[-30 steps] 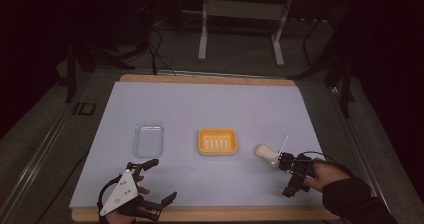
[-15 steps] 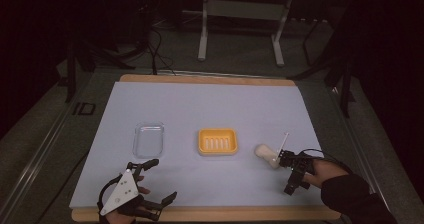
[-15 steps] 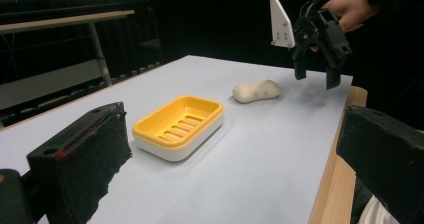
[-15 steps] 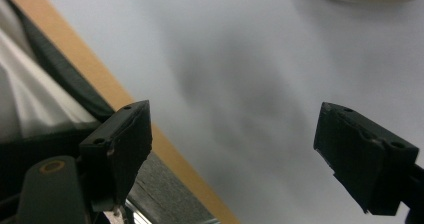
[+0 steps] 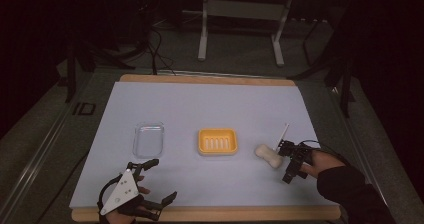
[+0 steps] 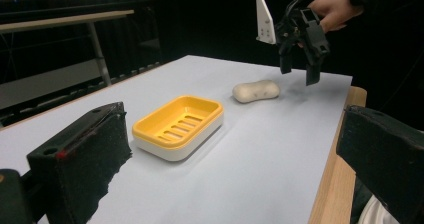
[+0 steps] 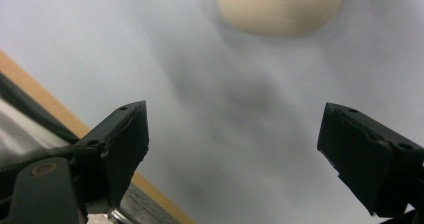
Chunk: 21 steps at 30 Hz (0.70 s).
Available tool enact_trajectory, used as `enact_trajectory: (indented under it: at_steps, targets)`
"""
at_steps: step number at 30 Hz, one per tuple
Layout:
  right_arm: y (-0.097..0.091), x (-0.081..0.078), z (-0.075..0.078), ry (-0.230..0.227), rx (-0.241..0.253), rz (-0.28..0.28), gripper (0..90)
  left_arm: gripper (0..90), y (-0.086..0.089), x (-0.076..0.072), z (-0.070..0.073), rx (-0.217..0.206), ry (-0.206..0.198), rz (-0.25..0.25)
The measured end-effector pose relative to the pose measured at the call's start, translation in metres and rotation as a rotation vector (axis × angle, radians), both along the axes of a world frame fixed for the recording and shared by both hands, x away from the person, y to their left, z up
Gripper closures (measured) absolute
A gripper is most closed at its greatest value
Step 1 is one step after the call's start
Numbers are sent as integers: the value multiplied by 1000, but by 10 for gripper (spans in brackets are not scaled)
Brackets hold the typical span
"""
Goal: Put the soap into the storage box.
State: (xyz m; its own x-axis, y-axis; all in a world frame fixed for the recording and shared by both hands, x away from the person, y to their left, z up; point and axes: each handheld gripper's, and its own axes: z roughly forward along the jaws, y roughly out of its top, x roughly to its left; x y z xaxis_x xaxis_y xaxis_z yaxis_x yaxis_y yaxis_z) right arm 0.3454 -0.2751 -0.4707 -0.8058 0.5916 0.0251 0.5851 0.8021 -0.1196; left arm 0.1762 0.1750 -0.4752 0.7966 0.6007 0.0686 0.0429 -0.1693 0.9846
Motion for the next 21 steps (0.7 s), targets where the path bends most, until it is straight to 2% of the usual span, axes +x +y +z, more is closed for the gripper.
enact_trajectory:
  at_steps: [5, 10, 14, 21]
  targets:
    - [2, 4, 0, -4, 0, 9, 128, 7, 0, 0, 0, -2, 4, -3]
    - [4, 8, 2, -22, 39, 19, 129, 7, 0, 0, 0, -3, 7, -9]
    - [5, 12, 2, -54, 62, 32, 129, 7, 0, 0, 0, -8, 6, -6]
    - [8, 16, 1, -72, 126, 26, 132, 7, 0, 0, 0, -5, 6, -9]
